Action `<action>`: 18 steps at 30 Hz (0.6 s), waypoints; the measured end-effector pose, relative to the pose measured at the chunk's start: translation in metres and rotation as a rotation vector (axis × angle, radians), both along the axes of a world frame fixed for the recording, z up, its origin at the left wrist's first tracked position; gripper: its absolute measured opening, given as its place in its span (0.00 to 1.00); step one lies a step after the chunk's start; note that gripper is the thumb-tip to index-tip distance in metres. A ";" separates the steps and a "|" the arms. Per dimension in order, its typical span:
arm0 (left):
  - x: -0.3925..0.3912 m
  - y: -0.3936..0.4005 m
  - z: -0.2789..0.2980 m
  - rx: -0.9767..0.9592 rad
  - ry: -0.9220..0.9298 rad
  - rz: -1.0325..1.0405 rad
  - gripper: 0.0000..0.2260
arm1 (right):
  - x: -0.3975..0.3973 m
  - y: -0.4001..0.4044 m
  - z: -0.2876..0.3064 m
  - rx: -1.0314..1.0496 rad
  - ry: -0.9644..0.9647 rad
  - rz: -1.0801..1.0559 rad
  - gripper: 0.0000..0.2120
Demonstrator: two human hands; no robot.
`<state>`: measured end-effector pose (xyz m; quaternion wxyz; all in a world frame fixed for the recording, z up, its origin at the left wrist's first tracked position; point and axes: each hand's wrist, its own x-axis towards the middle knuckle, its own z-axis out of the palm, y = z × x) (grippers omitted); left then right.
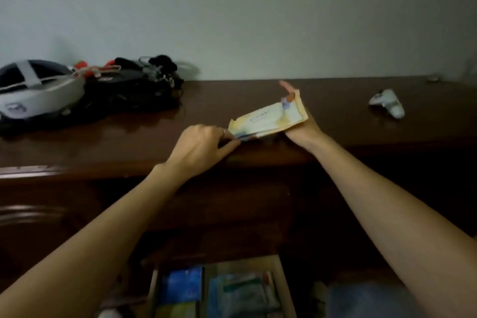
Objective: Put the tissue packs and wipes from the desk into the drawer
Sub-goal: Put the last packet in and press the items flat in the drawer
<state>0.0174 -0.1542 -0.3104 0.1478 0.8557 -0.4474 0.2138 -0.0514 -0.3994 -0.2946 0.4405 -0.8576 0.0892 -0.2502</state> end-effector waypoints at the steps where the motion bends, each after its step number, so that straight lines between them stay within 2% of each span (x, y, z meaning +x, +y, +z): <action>1: -0.022 0.019 -0.008 -0.073 -0.010 0.005 0.12 | -0.019 0.024 -0.002 0.061 -0.052 0.089 0.23; 3: -0.058 0.043 -0.023 -0.259 -0.030 0.007 0.19 | -0.055 0.073 -0.007 0.231 -0.169 0.244 0.14; 5: -0.095 0.059 -0.039 -0.428 -0.044 -0.021 0.29 | -0.091 0.123 -0.028 0.417 -0.232 0.393 0.12; 7: -0.126 0.072 -0.060 -0.454 -0.106 -0.126 0.33 | -0.122 0.158 -0.054 0.510 -0.195 0.455 0.11; 10: -0.159 0.098 -0.114 -0.329 0.038 -0.239 0.28 | -0.146 0.179 -0.105 0.535 0.030 0.546 0.12; 13: -0.164 0.118 -0.178 -0.150 0.351 -0.125 0.32 | -0.142 0.160 -0.178 0.463 0.365 0.396 0.10; 16: -0.151 0.133 -0.246 0.092 0.481 0.022 0.37 | -0.139 0.132 -0.266 0.225 0.708 0.163 0.09; 18: -0.146 0.139 -0.287 0.235 0.524 0.058 0.39 | -0.139 0.121 -0.316 0.076 0.857 0.136 0.09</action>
